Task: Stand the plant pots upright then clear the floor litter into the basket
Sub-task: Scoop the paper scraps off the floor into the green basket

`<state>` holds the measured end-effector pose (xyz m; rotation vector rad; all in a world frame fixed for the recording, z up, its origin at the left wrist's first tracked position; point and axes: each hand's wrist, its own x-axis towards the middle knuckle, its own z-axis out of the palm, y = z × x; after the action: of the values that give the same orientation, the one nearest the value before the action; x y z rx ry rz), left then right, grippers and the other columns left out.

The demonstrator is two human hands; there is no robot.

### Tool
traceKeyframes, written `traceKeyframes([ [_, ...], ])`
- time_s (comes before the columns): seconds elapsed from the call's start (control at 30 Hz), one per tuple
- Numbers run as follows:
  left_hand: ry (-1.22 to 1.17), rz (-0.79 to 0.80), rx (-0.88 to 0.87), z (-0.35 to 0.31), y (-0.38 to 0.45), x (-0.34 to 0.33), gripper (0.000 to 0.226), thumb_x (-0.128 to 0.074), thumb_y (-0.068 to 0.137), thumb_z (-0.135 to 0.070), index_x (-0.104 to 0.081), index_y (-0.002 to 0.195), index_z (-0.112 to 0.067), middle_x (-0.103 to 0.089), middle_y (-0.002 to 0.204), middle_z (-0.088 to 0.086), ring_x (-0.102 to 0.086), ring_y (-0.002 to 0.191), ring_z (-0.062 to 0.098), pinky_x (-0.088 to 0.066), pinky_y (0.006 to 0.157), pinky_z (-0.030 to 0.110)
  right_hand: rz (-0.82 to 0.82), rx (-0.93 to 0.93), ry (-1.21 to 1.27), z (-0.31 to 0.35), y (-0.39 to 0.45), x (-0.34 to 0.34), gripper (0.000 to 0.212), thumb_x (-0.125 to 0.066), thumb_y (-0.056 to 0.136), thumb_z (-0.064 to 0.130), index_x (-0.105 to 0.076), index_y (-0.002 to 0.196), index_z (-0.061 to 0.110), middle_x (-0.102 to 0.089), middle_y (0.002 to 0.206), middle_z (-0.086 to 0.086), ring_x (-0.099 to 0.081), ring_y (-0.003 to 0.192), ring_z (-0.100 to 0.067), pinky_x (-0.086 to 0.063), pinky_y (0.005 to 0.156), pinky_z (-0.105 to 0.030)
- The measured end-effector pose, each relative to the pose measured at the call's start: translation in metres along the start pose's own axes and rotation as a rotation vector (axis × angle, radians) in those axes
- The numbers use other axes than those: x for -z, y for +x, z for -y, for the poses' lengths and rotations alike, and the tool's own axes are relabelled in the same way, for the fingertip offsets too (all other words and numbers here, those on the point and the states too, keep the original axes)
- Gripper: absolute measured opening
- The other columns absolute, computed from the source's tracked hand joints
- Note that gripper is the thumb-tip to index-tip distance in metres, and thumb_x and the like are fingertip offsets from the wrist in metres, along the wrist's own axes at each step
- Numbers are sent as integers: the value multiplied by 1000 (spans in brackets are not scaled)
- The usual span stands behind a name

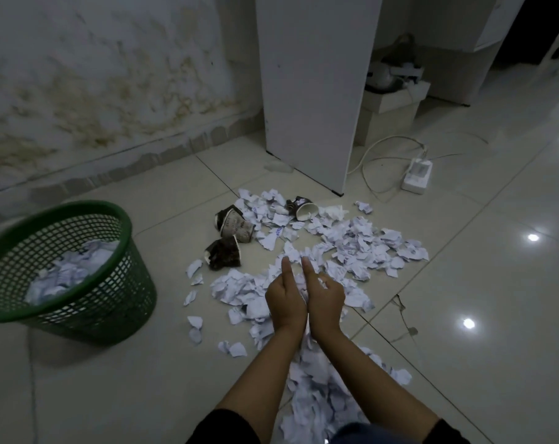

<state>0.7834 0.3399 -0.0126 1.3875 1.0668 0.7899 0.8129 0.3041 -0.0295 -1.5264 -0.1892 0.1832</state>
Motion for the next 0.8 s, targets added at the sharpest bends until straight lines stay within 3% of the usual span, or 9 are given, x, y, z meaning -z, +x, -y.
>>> traceKeyframes([
  [0.17,9,24,-48,-28,14,20,62,-38,99,-44,-28,45,-16,-33,41,-2,-32,41,11,-25,44,23,-3,51,-64,26,0,-25,63,-66,92,32,-29,43,18,-26,36,9,-27,35,-7,-22,42,-17],
  [0.37,-7,73,-57,-62,34,59,63,-35,99,-48,-30,47,-14,-35,44,0,-33,41,12,-24,45,27,11,69,-87,66,-14,-63,64,-66,91,36,-27,44,19,-26,37,10,-24,37,-5,-22,43,-21],
  [0.5,-63,66,-154,-104,57,93,60,-35,101,-41,-34,47,-14,-40,46,-1,-39,38,5,-28,42,18,2,82,-51,107,-22,-106,64,-67,91,37,-28,44,19,-26,33,12,-24,37,-4,-25,46,-25],
  [0.6,-28,52,-187,-134,82,123,63,-33,101,-45,-34,46,-14,-43,47,0,-40,45,11,-30,47,26,10,128,-32,136,-25,-146,62,-65,93,34,-30,44,20,-29,34,12,-27,39,-5,-25,47,-26],
  [0.8,-110,-50,-264,-199,137,205,63,-31,101,-46,-41,47,-14,-49,50,-1,-46,47,12,-33,50,28,119,234,-77,196,-37,-249,53,-60,94,41,-45,52,12,-39,47,-3,-35,44,-10,-30,49,-26],
])
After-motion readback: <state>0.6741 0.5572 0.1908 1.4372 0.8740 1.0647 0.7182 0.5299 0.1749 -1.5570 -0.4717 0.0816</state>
